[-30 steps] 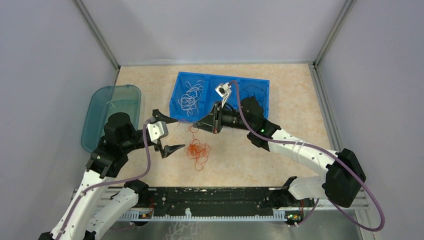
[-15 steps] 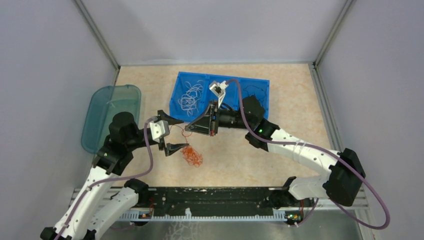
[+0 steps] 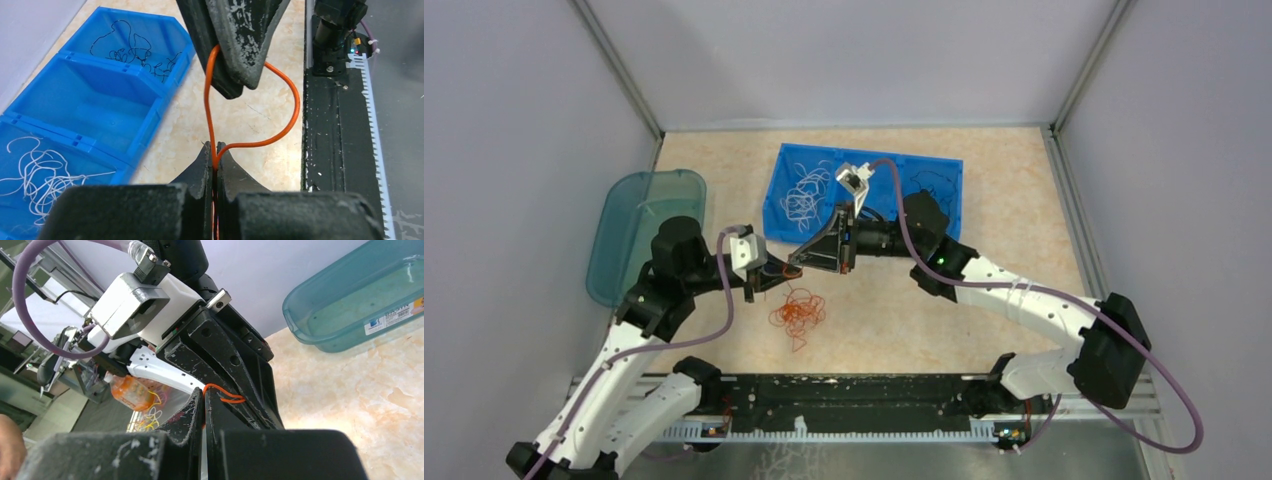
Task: Untangle the cables
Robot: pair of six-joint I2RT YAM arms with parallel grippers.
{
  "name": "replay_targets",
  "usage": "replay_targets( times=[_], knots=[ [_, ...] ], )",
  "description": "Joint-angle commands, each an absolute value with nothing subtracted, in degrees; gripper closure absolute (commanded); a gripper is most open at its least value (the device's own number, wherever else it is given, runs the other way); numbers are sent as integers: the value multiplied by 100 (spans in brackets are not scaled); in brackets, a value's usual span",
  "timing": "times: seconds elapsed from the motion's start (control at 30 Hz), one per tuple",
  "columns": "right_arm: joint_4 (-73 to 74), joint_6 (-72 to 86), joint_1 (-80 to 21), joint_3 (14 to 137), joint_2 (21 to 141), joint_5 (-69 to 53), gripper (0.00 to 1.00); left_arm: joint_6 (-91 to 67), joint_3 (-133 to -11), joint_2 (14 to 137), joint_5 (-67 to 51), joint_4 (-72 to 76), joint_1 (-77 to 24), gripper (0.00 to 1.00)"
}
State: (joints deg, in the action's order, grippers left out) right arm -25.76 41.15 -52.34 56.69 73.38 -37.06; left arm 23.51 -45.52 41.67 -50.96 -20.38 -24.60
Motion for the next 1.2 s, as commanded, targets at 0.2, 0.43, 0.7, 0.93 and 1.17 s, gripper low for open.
replay_targets(
  times=[0.2, 0.43, 0.7, 0.93, 1.17],
  knots=[
    [-2364, 3126, -5274, 5671, 6550, -3085, 50, 1941, -5431, 4347, -5781, -2424, -2432, 99],
    [-1793, 1930, -5250, 4969, 5737, -2347, 17, 1475, -6015, 4614, -5950, -2140, -2432, 99],
    [-3250, 1849, -5258, 4314, 5717, -3004, 15, 1000, -6390, 4748, -6178, -2013, -2430, 99],
    [-4013, 1933, -5447, 4963, 6845, -3020, 22, 637, -6523, 4814, -6213, -1802, -2435, 99],
    [-4853, 1880, -5580, 5033, 7563, -2599, 38, 574, -6801, 5010, -6250, -1807, -2431, 99]
  ],
)
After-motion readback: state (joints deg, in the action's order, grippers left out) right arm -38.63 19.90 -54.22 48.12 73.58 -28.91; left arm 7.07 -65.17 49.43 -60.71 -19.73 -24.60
